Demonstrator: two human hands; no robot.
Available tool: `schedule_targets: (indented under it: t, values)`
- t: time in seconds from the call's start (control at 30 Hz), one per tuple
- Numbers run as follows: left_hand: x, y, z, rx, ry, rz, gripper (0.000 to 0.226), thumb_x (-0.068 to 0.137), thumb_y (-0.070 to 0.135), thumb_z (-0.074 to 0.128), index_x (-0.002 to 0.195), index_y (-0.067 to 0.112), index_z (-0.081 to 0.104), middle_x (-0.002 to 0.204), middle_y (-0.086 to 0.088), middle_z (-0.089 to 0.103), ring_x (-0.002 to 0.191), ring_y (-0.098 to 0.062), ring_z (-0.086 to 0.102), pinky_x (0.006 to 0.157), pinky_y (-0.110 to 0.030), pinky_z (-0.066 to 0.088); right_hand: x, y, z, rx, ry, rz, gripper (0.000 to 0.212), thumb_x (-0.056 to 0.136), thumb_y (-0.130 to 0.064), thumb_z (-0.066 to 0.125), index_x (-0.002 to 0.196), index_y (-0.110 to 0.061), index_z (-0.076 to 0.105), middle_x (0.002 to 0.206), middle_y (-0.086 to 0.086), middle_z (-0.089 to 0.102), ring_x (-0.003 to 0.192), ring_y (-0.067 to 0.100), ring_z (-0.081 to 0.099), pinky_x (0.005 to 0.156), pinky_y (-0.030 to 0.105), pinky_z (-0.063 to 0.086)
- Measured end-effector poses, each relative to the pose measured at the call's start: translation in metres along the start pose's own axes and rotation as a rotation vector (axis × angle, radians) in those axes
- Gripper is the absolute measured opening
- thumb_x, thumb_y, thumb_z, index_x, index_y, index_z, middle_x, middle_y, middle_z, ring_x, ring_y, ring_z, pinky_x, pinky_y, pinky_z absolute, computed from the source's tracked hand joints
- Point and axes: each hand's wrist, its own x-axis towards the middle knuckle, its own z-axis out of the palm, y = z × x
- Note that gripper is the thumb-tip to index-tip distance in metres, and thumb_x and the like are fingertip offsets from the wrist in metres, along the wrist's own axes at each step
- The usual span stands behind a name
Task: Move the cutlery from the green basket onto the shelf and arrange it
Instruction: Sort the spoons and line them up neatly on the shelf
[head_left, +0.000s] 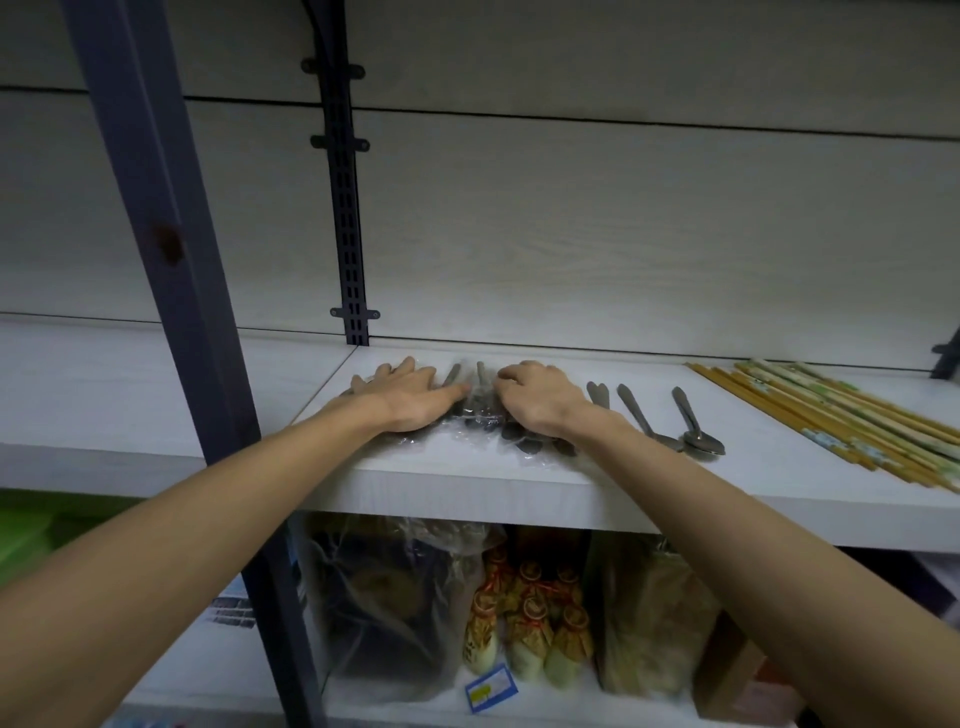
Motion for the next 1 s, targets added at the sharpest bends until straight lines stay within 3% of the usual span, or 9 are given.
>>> schedule_targets:
  t: [0.13, 0.2, 0.47, 0.53, 0.63, 0.73, 0.8, 0.9, 1.0]
  values:
    - [-0.009, -0.006, 0.002, -0.009, -0.007, 0.018, 0.08, 0.081, 0.08, 0.019, 0.131, 0.027, 0.051, 0.152, -0.003, 0.039, 0.144, -0.032, 0.027, 0.114, -0.062, 0.021, -0.014, -0.007, 0.009, -0.018, -0.04, 0.026, 0.044, 0.1, -0.038, 0.031, 0.131, -0.018, 0.055, 0.139, 0.014, 0.05, 0.13, 0.039, 0.042, 0.111, 0.051, 0.034]
    - [-0.014, -0.009, 0.001, -0.023, -0.008, 0.013, 0.08, 0.079, 0.08, 0.022, 0.134, 0.028, 0.05, 0.155, -0.002, 0.036, 0.146, -0.033, 0.025, 0.115, -0.062, 0.02, -0.021, -0.012, 0.012, -0.041, -0.036, 0.021, 0.049, 0.101, -0.042, 0.03, 0.137, -0.016, 0.051, 0.142, 0.016, 0.047, 0.132, 0.04, 0.039, 0.112, 0.051, 0.032]
    - [-0.05, -0.009, 0.002, -0.098, 0.12, 0.083, 0.062, 0.097, 0.063, 0.024, 0.142, 0.028, 0.047, 0.162, -0.004, 0.028, 0.152, -0.03, 0.014, 0.119, -0.058, 0.011, -0.041, -0.02, 0.016, -0.027, 0.097, -0.045, 0.048, 0.101, -0.047, 0.032, 0.111, -0.015, 0.067, 0.123, 0.013, 0.056, 0.122, 0.039, 0.046, 0.106, 0.051, 0.038]
    - [-0.055, -0.01, 0.001, -0.129, 0.192, 0.075, 0.06, 0.102, 0.058, 0.021, 0.153, 0.029, 0.037, 0.168, -0.002, 0.016, 0.154, -0.028, 0.01, 0.121, -0.056, 0.008, -0.048, -0.02, 0.013, -0.052, 0.147, -0.04, 0.06, 0.1, -0.059, 0.028, 0.113, -0.019, 0.07, 0.126, 0.009, 0.059, 0.123, 0.036, 0.048, 0.105, 0.054, 0.038]
    - [-0.056, -0.014, 0.001, -0.129, 0.258, 0.077, 0.058, 0.103, 0.058, 0.023, 0.15, 0.031, 0.042, 0.168, -0.002, 0.017, 0.154, -0.028, 0.013, 0.122, -0.056, 0.01, -0.052, -0.015, 0.009, -0.067, 0.098, -0.01, 0.083, 0.088, -0.08, 0.02, 0.12, -0.02, 0.067, 0.131, 0.009, 0.06, 0.123, 0.036, 0.051, 0.103, 0.056, 0.04]
    - [-0.051, -0.019, 0.001, -0.083, 0.161, 0.082, 0.061, 0.101, 0.064, 0.02, 0.139, 0.03, 0.054, 0.156, 0.001, 0.039, 0.147, -0.03, 0.028, 0.118, -0.058, 0.019, -0.051, -0.011, 0.009, -0.152, 0.009, 0.003, 0.085, 0.083, -0.084, 0.026, 0.126, -0.019, 0.06, 0.136, 0.012, 0.055, 0.125, 0.038, 0.048, 0.105, 0.056, 0.039]
    - [-0.045, -0.018, -0.001, -0.068, 0.082, 0.05, 0.068, 0.098, 0.069, 0.016, 0.141, 0.03, 0.051, 0.153, 0.001, 0.041, 0.144, -0.03, 0.031, 0.116, -0.059, 0.021, -0.048, -0.012, 0.009, -0.167, -0.02, 0.009, 0.082, 0.086, -0.08, 0.028, 0.133, -0.018, 0.055, 0.141, 0.013, 0.051, 0.129, 0.038, 0.046, 0.108, 0.057, 0.036]
    - [-0.032, -0.015, -0.008, -0.006, 0.064, 0.01, 0.078, 0.094, 0.076, 0.013, 0.146, 0.029, 0.046, 0.158, -0.005, 0.035, 0.149, -0.031, 0.023, 0.119, -0.062, 0.015, -0.041, -0.02, 0.007, -0.134, -0.037, 0.029, 0.073, 0.091, -0.07, 0.033, 0.138, -0.018, 0.052, 0.145, 0.013, 0.047, 0.133, 0.037, 0.041, 0.11, 0.056, 0.034]
    - [-0.025, -0.01, -0.011, 0.033, 0.05, 0.016, 0.081, 0.095, 0.076, 0.014, 0.158, 0.027, 0.028, 0.169, -0.005, 0.011, 0.155, -0.03, 0.004, 0.123, -0.058, 0.002, -0.032, -0.026, 0.003, -0.061, -0.031, 0.067, 0.065, 0.092, -0.065, 0.034, 0.137, -0.022, 0.052, 0.145, 0.009, 0.047, 0.134, 0.036, 0.04, 0.108, 0.053, 0.034]
